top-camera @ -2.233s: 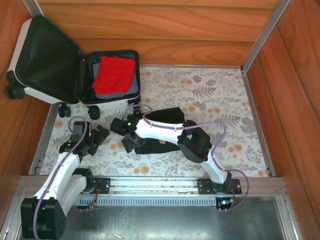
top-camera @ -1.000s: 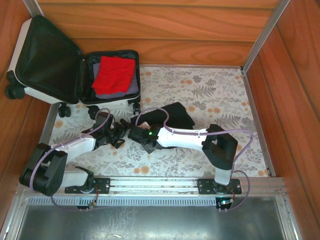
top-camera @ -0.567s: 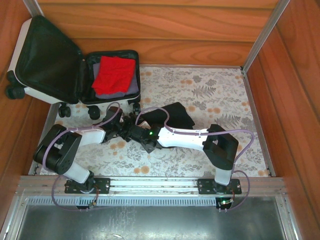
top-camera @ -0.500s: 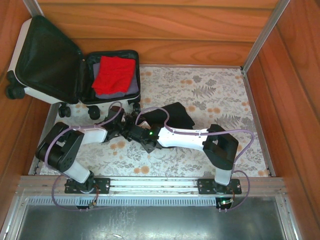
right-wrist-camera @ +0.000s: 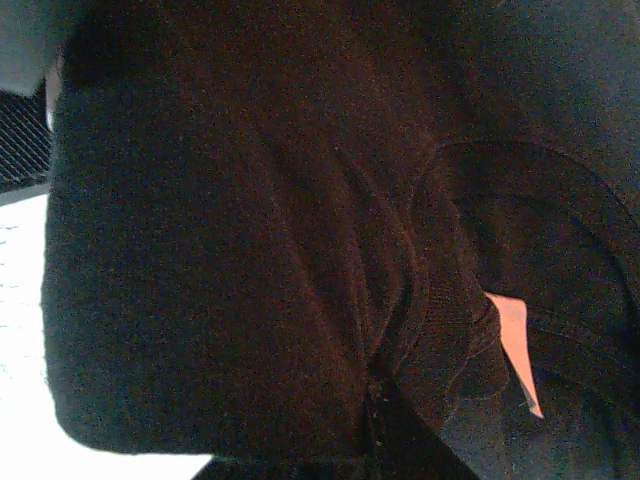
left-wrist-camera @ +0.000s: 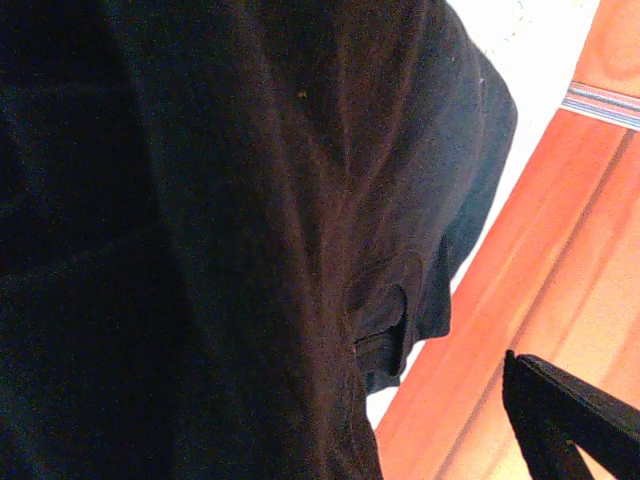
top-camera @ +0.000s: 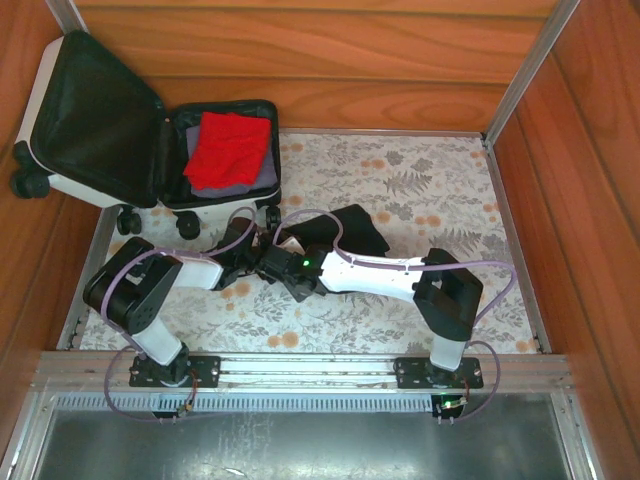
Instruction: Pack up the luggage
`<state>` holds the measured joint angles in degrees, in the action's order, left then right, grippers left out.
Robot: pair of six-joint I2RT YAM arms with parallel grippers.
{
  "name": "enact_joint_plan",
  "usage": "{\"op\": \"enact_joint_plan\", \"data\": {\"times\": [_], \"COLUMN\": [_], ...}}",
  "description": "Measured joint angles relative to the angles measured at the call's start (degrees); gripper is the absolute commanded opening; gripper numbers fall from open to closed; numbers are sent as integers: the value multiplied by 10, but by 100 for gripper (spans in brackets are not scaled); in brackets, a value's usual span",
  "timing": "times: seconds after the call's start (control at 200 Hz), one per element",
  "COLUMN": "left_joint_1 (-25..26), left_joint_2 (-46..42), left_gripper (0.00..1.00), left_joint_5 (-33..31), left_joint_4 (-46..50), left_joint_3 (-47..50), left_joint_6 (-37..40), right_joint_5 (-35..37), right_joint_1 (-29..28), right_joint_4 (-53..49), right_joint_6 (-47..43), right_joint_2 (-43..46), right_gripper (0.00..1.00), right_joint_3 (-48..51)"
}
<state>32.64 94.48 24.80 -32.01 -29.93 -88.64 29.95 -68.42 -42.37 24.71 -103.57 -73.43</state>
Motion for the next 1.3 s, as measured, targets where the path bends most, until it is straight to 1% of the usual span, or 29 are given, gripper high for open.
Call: {"op": "enact_joint_plan", "data": {"times": [0.135,0.215,0.335,0.355,0.41,0.445,0.49,0.51,0.535,0.555,0.57,0.585,0.62,0.7,0.785,0.84,0.88,0.955,1.015,1.105,1.214,1.304], "left_joint_1": [9,13,16,16,16,18,21,22,24,27,29,31,35,40,43,46,49,53,57,61,61,56], "left_joint_2": [16,24,35,38,46,54,63,65,68,70,71,72,73,73,72,68,61,41,26,9,4,16], "left_gripper": [84,75,53,48,31,23,12,5,0,0,0,0,0,0,0,0,0,0,0,0,0,0], "left_joint_5": [-4,-10,-28,-27,-36,-39,-40,-43,-45,-46,-47,-49,-53,-57,-57,-61,-65,-76,-90,-113,-127,-126], "left_joint_4": [-20,-30,-28,-32,-24,-20,-15,-10,-6,-1,3,6,13,31,63,102,130,196,257,349,434,508], "left_joint_3": [-4,-4,-7,-8,-14,-18,-25,-29,-34,-38,-42,-45,-52,-74,-104,-133,-152,-195,-236,-310,-394,-474], "left_joint_6": [-11,-15,-21,-21,-22,-20,-20,-18,-18,-14,-12,-7,-4,11,36,61,80,123,158,219,283,333], "right_joint_5": [0,0,0,0,0,0,0,1,2,3,5,6,11,27,46,57,64,71,71,71,70,70], "right_joint_1": [2,2,2,2,2,2,2,2,3,3,3,3,3,3,3,6,10,23,41,73,113,131], "right_joint_4": [0,-1,0,0,0,0,1,0,0,-1,-2,-4,-9,-22,-37,-43,-46,-43,-38,-33,-31,-34], "right_joint_6": [0,0,1,1,2,2,3,3,5,6,10,9,12,19,28,33,37,41,42,47,61,77], "right_joint_2": [3,5,15,17,25,28,33,34,36,37,38,40,46,77,136,186,230,312,379,466,536,559], "right_gripper": [0,0,0,0,0,6,19,26,41,53,60,64,69,74,78,80,80,81,84,84,84,84], "right_joint_3": [0,0,3,4,9,10,10,10,11,11,11,11,11,16,27,39,48,69,90,123,165,192]}}
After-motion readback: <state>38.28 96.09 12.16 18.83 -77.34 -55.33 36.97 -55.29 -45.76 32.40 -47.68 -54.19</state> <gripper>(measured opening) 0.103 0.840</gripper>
